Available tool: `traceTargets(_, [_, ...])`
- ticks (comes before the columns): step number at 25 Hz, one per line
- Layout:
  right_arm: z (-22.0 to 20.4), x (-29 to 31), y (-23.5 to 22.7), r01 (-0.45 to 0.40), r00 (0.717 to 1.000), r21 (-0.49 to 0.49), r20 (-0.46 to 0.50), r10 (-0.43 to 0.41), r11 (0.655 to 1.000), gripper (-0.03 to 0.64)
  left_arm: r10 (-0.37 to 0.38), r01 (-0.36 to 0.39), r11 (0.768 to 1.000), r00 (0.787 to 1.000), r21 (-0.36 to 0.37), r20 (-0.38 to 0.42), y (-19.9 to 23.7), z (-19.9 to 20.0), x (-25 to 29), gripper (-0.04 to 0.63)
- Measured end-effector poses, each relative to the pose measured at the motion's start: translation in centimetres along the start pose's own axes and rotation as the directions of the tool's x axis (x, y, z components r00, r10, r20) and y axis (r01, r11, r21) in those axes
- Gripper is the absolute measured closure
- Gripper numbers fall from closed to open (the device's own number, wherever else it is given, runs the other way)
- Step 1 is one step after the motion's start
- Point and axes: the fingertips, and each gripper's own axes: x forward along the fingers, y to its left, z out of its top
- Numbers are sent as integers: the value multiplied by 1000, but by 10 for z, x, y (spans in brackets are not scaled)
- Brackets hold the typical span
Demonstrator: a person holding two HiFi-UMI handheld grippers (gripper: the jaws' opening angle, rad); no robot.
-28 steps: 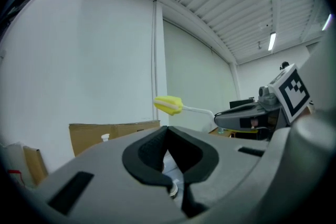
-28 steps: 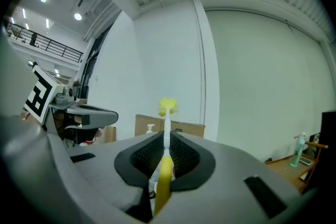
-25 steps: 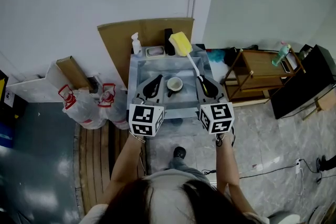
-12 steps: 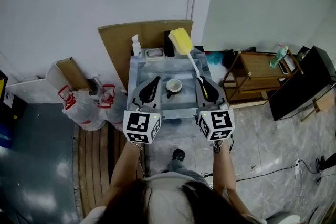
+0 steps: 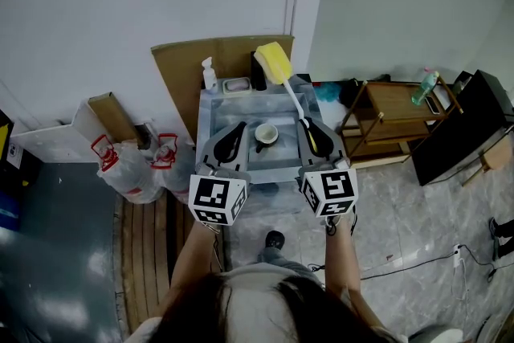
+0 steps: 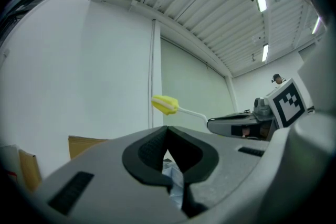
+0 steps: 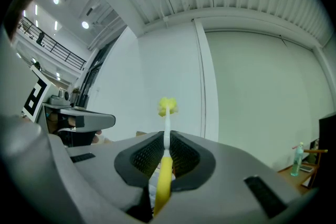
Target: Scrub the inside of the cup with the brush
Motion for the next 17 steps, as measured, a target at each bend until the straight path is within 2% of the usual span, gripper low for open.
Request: traceTargets(17, [-3,-8,-10,6,1000,30,25,-7,1000,568,-6,6,1000,1000,-11,-23,-8,-11,2,588])
